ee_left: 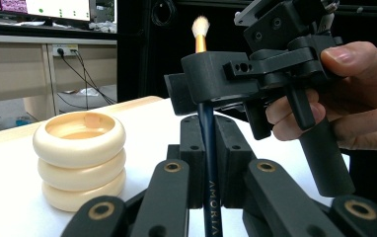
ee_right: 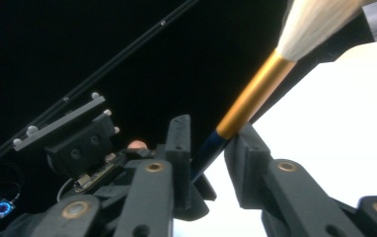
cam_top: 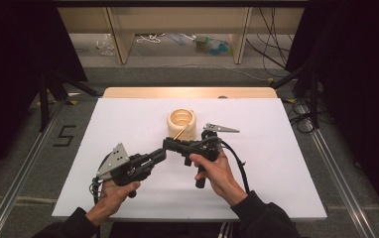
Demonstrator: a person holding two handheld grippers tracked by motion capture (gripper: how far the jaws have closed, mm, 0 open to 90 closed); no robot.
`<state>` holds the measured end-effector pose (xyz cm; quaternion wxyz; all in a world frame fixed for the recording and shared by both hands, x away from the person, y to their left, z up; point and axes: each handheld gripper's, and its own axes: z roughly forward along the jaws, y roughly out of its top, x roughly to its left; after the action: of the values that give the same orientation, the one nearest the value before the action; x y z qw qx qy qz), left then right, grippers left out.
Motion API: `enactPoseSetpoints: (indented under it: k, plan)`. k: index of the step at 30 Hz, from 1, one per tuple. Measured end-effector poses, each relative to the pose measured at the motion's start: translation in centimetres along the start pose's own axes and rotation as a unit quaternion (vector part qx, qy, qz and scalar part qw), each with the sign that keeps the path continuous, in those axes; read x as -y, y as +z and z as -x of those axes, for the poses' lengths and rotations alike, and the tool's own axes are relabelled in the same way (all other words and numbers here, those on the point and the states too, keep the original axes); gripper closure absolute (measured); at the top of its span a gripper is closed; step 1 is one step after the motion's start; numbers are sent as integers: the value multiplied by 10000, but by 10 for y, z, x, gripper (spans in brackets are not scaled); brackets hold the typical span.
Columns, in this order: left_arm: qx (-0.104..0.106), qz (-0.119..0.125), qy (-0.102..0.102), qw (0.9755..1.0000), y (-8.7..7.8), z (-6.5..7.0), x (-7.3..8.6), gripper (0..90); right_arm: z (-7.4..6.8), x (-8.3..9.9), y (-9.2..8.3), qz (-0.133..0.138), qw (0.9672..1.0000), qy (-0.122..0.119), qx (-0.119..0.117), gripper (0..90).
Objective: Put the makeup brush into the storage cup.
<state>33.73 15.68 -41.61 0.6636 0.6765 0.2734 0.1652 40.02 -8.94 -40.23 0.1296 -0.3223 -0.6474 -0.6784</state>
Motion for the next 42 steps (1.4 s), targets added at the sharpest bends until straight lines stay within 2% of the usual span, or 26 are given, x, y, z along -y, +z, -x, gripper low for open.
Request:
enactPoseSetpoints:
  k: [8,10,12,14,17,19,22,24,28,29,30,31,35,36,38,39,40,41,42]
  plan:
    - [65,48,58,10000,0,0,0,826,-3,0,-1,101,9993,235,-284,828]
    - [75,71,80,9999,0,-1,-1,804,-3,0,-1,120,9993,175,-293,832]
    - [124,91,59,9999,0,-1,-1,746,-4,0,-1,150,9995,146,-232,832]
    - [124,63,114,9998,0,-1,-2,630,-4,-1,-2,157,9994,156,-249,832]
    - [141,19,163,9998,0,-3,-1,563,-7,-2,-3,134,9997,-51,-188,832]
    - [101,-18,74,9999,0,-4,-1,505,-9,-3,-3,74,9997,-193,-118,833]
    - [95,-70,113,9999,0,-6,-1,465,-11,-5,-3,27,9992,-392,-46,832]
    - [52,-180,64,9998,1,-5,0,420,-13,-6,-4,-35,9990,-449,-3,832]
    - [-24,-345,13,9994,2,-7,1,349,-14,-8,-5,-108,9969,-772,138,832]
    - [-47,-366,-27,9993,2,-7,1,334,-13,-9,-4,-86,9954,-940,165,832]
    - [-49,-365,-4,9993,2,-8,2,323,-14,-9,-5,-150,9956,-904,203,832]
    - [-104,-435,-11,9990,2,-9,2,310,-14,-9,-5,-142,9945,-1015,228,832]
    - [-131,-532,4,9985,2,-12,4,285,-15,-12,-8,-221,9928,-1123,343,832]
    - [-188,-543,-29,9983,2,-13,5,281,-15,-13,-8,-222,9920,-1179,388,832]
    - [-238,-596,54,9979,1,-15,5,269,-14,-15,-9,-207,9891,-1382,473,832]
    - [-263,-632,53,9976,0,-17,5,266,-16,-15,-10,-266,9892,-1358,486,832]
    - [-240,-614,22,9978,1,-18,6,260,-17,-16,-11,-308,9881,-1406,540,832]
    - [-309,-680,-15,9972,-1,-18,6,249,-17,-17,-11,-303,9871,-1470,558,832]
    - [-299,-683,13,9972,-1,-20,7,240,-17,-18,-12,-306,9860,-1528,596,832]
